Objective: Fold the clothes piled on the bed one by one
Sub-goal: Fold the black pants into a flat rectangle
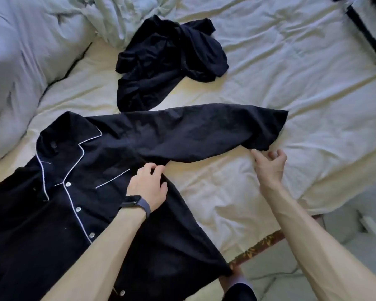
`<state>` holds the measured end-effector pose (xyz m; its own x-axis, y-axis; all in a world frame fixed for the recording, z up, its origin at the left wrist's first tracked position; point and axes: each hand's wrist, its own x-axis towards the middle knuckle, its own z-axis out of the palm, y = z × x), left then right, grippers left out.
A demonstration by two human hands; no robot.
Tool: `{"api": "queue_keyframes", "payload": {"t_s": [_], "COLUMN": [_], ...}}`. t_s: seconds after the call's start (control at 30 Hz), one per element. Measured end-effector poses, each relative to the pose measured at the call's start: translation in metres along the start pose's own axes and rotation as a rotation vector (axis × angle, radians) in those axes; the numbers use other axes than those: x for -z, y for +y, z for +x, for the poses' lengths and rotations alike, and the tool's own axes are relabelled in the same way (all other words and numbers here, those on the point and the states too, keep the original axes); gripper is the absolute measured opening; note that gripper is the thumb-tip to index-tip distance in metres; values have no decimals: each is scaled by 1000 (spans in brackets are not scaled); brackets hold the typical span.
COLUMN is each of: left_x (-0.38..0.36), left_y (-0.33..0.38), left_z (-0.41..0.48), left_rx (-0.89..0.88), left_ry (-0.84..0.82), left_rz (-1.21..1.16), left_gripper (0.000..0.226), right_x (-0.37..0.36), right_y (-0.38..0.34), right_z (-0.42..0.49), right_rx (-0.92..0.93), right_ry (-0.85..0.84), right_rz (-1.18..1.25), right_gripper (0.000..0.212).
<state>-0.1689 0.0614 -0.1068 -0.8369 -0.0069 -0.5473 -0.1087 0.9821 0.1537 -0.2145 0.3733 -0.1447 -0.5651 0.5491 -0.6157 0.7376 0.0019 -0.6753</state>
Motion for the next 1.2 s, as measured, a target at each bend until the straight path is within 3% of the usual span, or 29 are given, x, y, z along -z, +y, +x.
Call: {"api": "queue_keyframes", "payload": {"t_s": [0.17,0.3,0.43,0.5,0.57,0.67,0.77,0.83,0.93,1.03,1.13,1.2], "left_x": [39,54,65,73,81,91,91,84,74,78,89,96], "left_y": [73,131,193,218,240,266,269,264,257,264,274,280], "left_z": [88,153,190,193,192,199,217,226,237,246,262,272], "left_rx": [-121,-246,-303,-286,-290,-393,-367,-302,-277,-200,-54,-30], "left_ry": [134,117,-45,-112,-143,-173,-241,-288,-309,-374,-491,-516], "left_rz": [-2,60,-50,-346,-589,-417,-46,-7,-20,-301,-703,-757], "left_gripper": [64,74,83,85,91,67,49,40,44,55,50,35], "right_x": [23,27,35,38,41,45,50,55,57,46,24,12], "right_y": [-18,-58,-85,-99,-112,-123,-106,-84,-59,-63,-81,-100], "right_z": [44,82,100,103,100,80,77,83,86,94,111,124], "right_rx": [-1,-87,-57,103,283,422,279,67,-191,-311,-243,-221], "right_ry": [-28,-326,-394,-226,-38,-141,-124,-107,-272,-407,-324,-289], "right_rz": [80,321,283,164,71,141,189,114,71,280,250,311], "right_gripper": [81,17,24,10,10,28,27,31,50,50,56,36]}}
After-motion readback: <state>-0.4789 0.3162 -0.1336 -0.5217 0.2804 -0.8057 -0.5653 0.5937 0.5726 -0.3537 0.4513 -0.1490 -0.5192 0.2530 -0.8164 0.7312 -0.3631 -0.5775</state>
